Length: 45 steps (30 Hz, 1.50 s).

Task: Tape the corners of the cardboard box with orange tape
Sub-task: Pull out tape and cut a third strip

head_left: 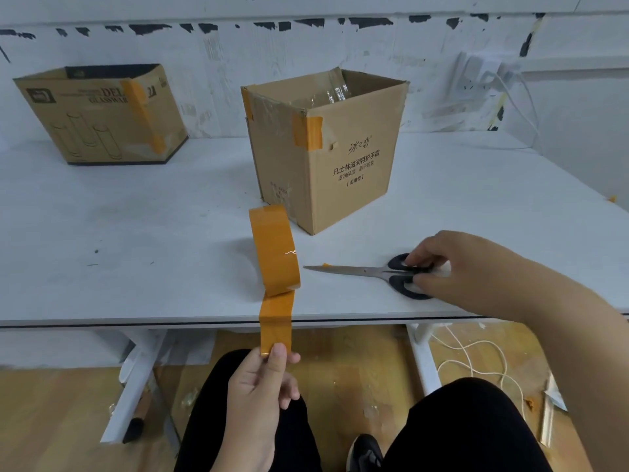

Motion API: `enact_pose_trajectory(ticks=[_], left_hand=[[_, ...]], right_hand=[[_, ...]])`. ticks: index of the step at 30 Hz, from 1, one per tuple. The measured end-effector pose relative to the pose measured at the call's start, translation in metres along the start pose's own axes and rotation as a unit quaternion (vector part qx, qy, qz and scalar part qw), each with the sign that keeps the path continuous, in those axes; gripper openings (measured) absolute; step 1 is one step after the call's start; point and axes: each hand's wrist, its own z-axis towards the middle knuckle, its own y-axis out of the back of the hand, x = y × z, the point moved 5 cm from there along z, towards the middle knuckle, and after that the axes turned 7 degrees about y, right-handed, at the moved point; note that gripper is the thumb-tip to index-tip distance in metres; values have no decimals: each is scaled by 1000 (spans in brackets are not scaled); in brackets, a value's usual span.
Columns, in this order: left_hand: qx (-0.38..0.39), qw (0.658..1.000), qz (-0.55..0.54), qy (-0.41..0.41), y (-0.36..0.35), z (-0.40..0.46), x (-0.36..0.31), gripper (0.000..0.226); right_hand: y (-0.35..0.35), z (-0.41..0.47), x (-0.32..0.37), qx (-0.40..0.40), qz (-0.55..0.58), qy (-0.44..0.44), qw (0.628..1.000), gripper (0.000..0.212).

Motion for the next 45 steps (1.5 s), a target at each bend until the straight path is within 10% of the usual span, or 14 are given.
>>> enact_pose_trajectory(ticks=[45], left_hand=[[34,996,43,-70,3,-1,-2,26]], right_hand=[[-47,-54,22,152,33,-10,988,46]])
